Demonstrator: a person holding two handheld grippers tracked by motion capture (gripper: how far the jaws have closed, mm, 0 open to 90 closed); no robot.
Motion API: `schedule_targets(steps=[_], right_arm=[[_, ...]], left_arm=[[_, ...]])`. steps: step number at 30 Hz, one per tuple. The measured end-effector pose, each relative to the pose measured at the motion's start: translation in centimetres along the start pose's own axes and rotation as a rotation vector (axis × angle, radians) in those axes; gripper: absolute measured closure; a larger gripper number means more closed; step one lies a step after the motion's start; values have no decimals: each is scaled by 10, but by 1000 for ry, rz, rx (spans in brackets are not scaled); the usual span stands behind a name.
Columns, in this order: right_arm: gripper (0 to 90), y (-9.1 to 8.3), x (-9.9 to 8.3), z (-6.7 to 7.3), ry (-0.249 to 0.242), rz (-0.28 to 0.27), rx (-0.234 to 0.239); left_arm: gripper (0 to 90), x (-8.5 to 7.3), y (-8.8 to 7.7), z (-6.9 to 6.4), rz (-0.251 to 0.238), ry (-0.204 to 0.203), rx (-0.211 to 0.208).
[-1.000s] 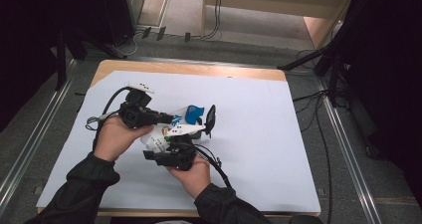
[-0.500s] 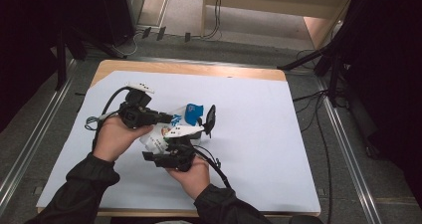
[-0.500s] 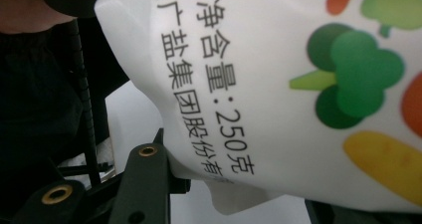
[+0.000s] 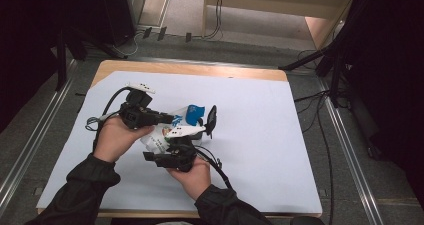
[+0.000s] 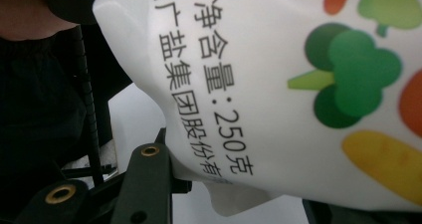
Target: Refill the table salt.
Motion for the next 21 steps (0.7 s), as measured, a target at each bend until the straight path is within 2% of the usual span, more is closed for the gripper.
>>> schedule_targets(steps=[21], right_arm=[[615, -1, 1, 0, 4, -2, 8]], left_arm=[[900, 0, 0, 0, -1, 2, -7]])
Point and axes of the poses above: each handheld gripper's, and its own axes: y roughly forward along the jaws, x roughly out of its top, z roughly to its left, the point moved 9 cm from there along y, roughly forward along the jaws, and after that the axes turned 4 degrees about z, right-handed, at the moved point
